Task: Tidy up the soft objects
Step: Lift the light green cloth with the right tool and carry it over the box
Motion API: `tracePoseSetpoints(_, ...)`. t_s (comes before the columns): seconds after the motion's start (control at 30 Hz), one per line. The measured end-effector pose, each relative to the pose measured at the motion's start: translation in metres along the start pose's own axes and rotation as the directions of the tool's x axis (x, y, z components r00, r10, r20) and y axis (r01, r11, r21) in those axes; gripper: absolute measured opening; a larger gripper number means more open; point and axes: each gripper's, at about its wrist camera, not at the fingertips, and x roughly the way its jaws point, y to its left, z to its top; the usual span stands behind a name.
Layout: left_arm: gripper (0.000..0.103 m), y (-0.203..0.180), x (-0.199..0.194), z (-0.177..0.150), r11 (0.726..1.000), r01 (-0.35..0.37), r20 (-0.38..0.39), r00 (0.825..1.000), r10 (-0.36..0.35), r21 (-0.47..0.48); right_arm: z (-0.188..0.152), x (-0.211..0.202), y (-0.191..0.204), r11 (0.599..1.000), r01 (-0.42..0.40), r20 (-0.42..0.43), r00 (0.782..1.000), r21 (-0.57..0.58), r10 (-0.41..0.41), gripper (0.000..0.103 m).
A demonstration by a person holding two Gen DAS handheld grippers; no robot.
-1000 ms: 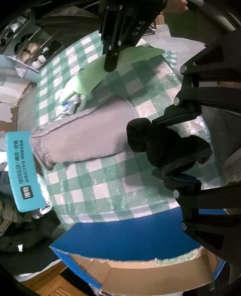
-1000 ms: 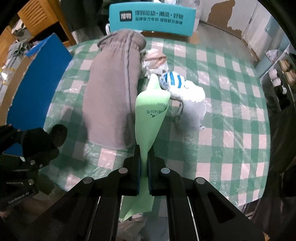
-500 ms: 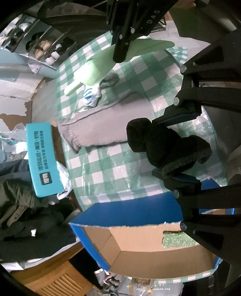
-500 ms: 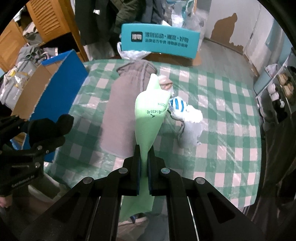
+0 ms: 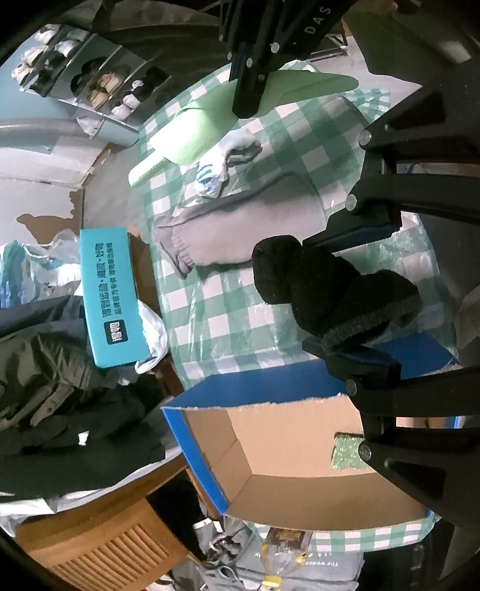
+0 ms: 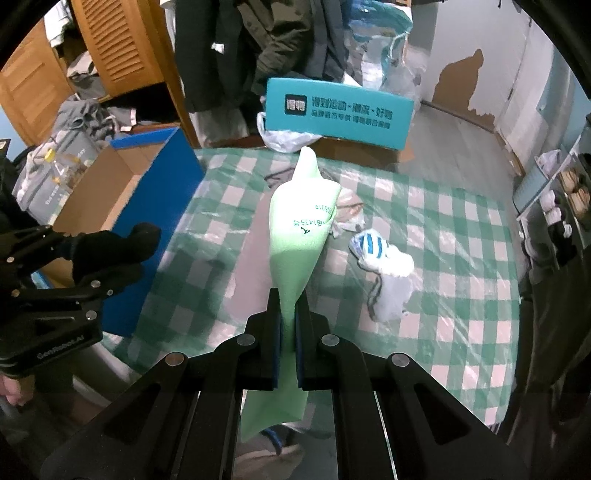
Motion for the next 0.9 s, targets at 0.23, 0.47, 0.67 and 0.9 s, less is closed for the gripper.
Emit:
tracePoseSetpoints(0.23,0.047,0.009,-0.011,0.002,1.000,-0.007,0.029,1.000,0.008,-0.017,0.011,-0.005,0.012,1.000,-0.022,0.021,1.000,-0.019,0.022,0.005)
tracePoseSetpoints(0.47,0.047,0.027,-0.022,0.002,0.998,-0.024,0.056,0.998,0.027,-0.053,0.021,-0.005,0.027,0.998,-0.041,0.032,0.999,-0.040,0.042,0.005)
tracePoseSetpoints(0.67,0.047,0.045,-0.027,0.001,0.995,-0.039,0.066,0.997,0.045,-0.088,0.031,-0.005,0.043,0.996,-0.056,0.039,0.997,-0.062,0.059,0.005)
tracePoseSetpoints(0.9,0.047,0.067,-0.031,-0.005,0.990,-0.057,0.072,0.995,0.067,-0.126,0.043,-0.002,0.062,0.992,-0.082,0.046,0.995,-0.092,0.087,0.005)
